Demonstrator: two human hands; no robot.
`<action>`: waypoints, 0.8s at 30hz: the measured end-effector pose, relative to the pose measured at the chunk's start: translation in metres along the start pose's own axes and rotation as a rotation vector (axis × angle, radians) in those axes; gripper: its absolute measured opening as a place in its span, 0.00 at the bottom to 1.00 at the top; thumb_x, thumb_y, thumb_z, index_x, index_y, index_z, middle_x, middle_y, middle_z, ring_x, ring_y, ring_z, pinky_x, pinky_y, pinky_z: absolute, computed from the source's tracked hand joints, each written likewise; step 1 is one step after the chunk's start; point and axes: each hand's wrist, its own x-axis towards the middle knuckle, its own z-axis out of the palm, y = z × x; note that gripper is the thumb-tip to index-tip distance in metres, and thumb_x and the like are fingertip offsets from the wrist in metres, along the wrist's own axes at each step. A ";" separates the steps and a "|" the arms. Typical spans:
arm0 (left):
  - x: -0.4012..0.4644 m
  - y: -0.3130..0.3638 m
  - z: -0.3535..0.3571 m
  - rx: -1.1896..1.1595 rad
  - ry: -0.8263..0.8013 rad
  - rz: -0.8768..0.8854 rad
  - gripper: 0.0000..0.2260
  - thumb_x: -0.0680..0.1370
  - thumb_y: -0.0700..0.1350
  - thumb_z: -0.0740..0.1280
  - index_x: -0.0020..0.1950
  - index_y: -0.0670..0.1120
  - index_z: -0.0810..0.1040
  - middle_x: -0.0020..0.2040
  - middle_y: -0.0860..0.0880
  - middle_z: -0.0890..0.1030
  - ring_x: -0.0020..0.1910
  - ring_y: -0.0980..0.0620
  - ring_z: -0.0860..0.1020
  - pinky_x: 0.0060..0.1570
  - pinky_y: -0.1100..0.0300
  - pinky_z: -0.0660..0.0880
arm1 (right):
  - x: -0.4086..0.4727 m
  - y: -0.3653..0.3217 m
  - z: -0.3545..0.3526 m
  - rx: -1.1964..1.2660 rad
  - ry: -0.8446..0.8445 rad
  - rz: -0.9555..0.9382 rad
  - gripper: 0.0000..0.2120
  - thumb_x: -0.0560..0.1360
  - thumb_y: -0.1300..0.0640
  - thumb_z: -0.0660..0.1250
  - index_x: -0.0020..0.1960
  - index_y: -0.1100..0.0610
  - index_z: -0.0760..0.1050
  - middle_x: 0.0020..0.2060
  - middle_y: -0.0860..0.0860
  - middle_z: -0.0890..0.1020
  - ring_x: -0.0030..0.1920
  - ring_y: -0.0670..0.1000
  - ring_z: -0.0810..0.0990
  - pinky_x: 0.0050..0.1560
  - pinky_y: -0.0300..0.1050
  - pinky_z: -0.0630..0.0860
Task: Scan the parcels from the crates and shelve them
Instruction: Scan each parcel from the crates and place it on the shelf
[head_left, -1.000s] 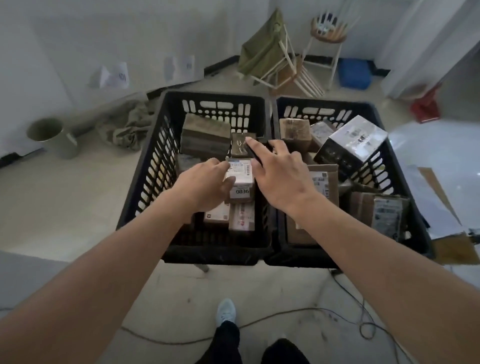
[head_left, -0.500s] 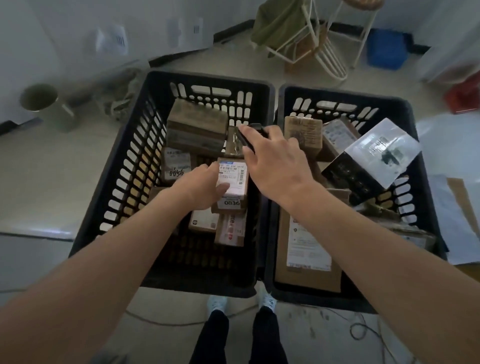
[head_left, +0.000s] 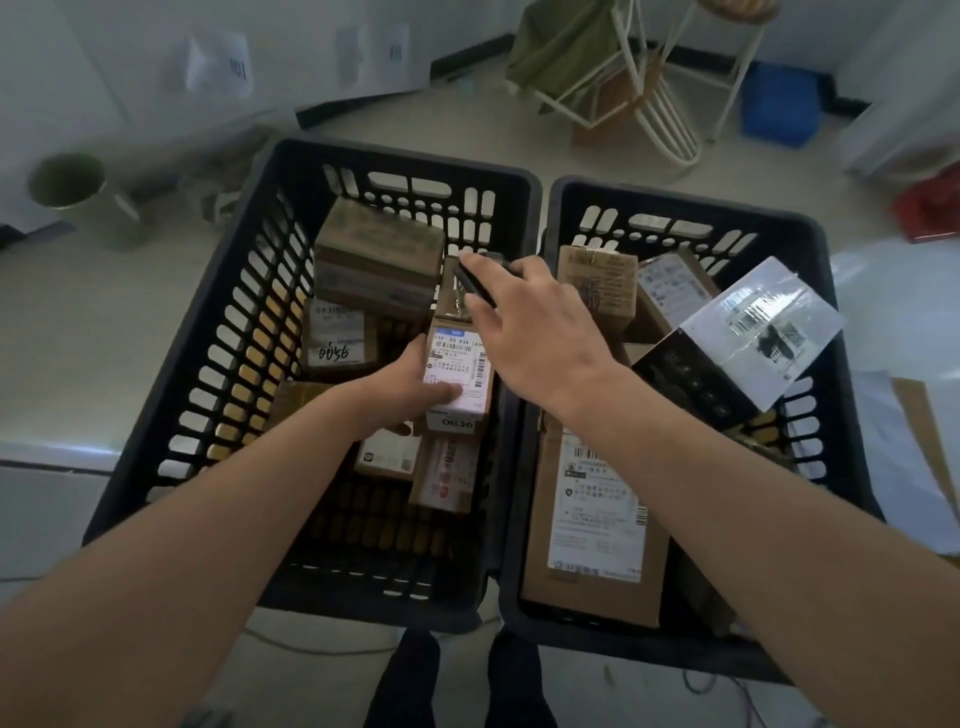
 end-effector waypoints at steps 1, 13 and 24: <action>-0.001 -0.001 -0.002 -0.041 -0.008 -0.019 0.42 0.82 0.46 0.72 0.85 0.59 0.46 0.68 0.48 0.79 0.53 0.50 0.82 0.44 0.52 0.81 | 0.001 0.000 -0.001 0.022 -0.003 -0.005 0.25 0.88 0.43 0.57 0.84 0.38 0.58 0.69 0.56 0.73 0.63 0.63 0.77 0.63 0.62 0.79; -0.005 -0.014 -0.001 -0.286 -0.052 -0.057 0.41 0.80 0.51 0.74 0.80 0.75 0.51 0.66 0.51 0.80 0.61 0.44 0.82 0.65 0.37 0.77 | -0.006 -0.001 -0.002 0.073 0.019 -0.058 0.25 0.87 0.43 0.57 0.84 0.38 0.59 0.67 0.56 0.74 0.60 0.60 0.79 0.61 0.59 0.81; -0.047 -0.010 -0.046 -0.391 0.065 0.147 0.38 0.80 0.43 0.68 0.79 0.75 0.57 0.72 0.47 0.77 0.62 0.43 0.83 0.58 0.44 0.81 | -0.012 -0.024 -0.022 0.290 -0.028 -0.036 0.24 0.88 0.44 0.55 0.84 0.39 0.59 0.59 0.54 0.73 0.51 0.52 0.78 0.52 0.47 0.78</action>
